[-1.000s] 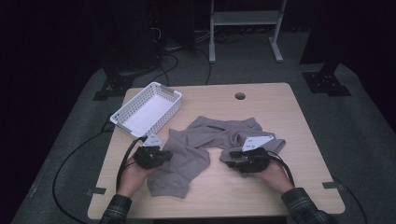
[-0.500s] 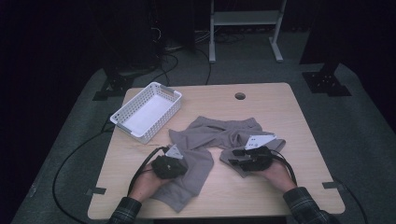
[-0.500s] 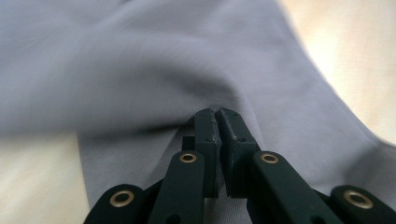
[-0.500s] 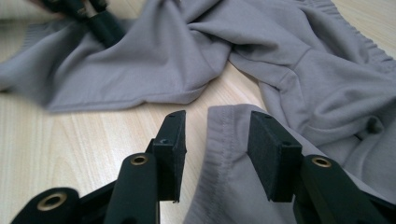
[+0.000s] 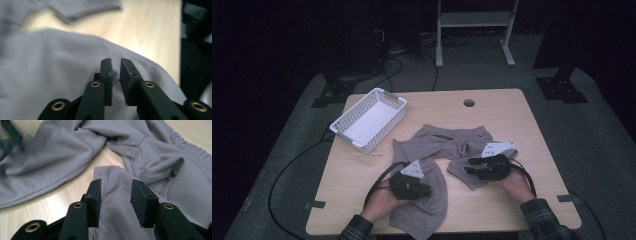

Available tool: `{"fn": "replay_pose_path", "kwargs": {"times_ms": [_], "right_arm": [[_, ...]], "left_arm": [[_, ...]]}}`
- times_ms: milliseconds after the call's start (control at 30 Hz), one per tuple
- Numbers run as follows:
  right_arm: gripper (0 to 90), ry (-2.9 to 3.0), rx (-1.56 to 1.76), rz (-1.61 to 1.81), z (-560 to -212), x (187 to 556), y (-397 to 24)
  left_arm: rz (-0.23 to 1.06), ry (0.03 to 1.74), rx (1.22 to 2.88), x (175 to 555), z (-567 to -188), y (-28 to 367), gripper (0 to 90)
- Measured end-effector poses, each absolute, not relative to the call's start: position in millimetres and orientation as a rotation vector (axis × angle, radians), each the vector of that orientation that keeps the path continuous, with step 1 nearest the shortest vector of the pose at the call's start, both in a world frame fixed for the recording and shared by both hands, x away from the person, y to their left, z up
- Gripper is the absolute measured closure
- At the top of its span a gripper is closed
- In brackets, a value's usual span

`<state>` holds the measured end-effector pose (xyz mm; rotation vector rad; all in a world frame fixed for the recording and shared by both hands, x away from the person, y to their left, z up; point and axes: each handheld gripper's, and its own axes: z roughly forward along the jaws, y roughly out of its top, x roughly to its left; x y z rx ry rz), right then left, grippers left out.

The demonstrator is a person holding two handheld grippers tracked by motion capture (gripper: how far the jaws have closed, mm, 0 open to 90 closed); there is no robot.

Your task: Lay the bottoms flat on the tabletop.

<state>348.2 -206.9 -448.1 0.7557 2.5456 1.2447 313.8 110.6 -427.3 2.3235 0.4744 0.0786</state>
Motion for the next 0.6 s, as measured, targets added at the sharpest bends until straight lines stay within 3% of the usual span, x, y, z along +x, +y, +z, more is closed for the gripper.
{"fn": "replay_pose_path", "kwargs": {"times_ms": [133, 333, 600], "right_arm": [[60.9, 2.578, 0.75, 1.216, -452, 349, -202], [84.4, 2.668, 0.759, 1.028, -469, 353, -194], [85.9, 2.82, 0.585, 1.06, -468, 324, -198]], "left_arm": [[0.229, 0.596, 2.342, 341, -431, 121, 73.6], [0.285, 0.689, 2.397, 365, -448, 122, 73.6], [0.286, 0.691, 2.45, 365, -456, 120, 71.2]]}}
